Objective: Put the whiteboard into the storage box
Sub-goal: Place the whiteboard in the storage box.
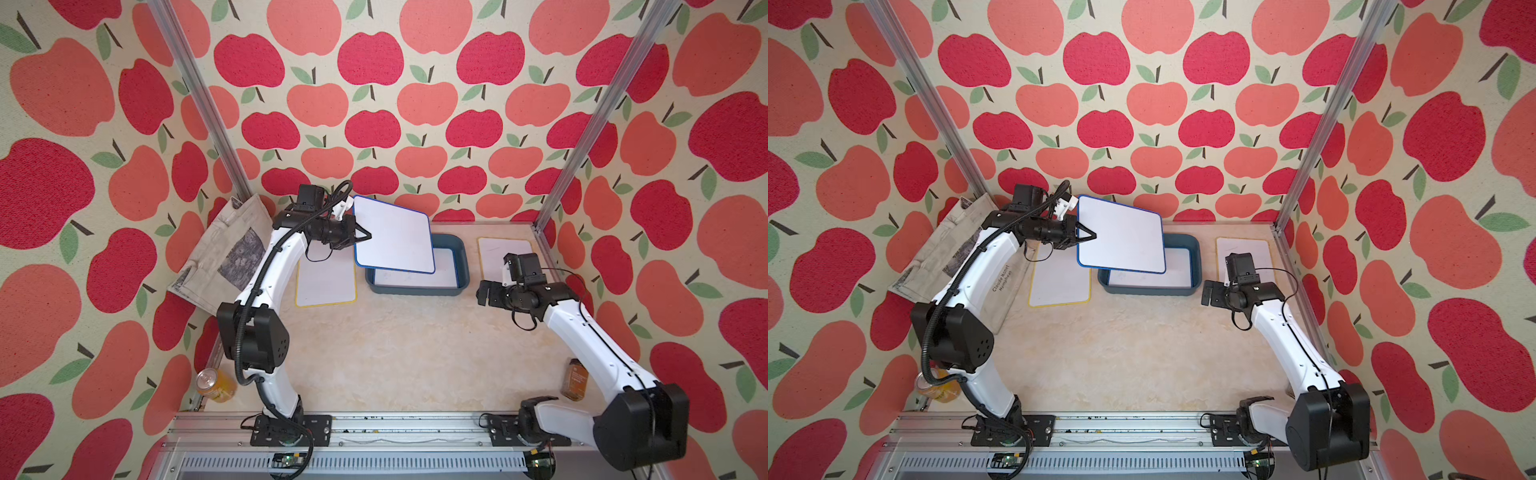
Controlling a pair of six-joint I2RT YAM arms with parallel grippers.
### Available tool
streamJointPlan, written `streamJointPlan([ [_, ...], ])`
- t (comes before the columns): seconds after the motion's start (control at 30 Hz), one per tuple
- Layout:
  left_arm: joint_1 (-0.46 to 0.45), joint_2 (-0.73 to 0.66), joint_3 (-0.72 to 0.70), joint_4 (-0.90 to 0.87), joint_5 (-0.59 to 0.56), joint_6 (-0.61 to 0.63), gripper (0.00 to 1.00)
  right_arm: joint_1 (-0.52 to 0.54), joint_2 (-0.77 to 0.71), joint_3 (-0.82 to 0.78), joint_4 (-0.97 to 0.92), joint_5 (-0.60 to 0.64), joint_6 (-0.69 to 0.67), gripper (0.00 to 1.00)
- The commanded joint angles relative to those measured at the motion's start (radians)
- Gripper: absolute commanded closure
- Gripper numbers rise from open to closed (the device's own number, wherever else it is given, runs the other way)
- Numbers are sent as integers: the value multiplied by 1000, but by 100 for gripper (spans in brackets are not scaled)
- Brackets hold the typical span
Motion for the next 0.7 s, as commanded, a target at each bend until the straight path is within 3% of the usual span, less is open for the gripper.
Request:
streamJointPlan([
  [0.0,-18,77,113,25,101,-3,100,-6,10,40,-35,24,-26,1],
  [0.33,-82,337,371,-93,137,25,100,-16,35,49,-44,40,-36,1],
  [0.67,-100,407,342,-53,179,-16,99,-17,62,37,-38,35,-33,1],
])
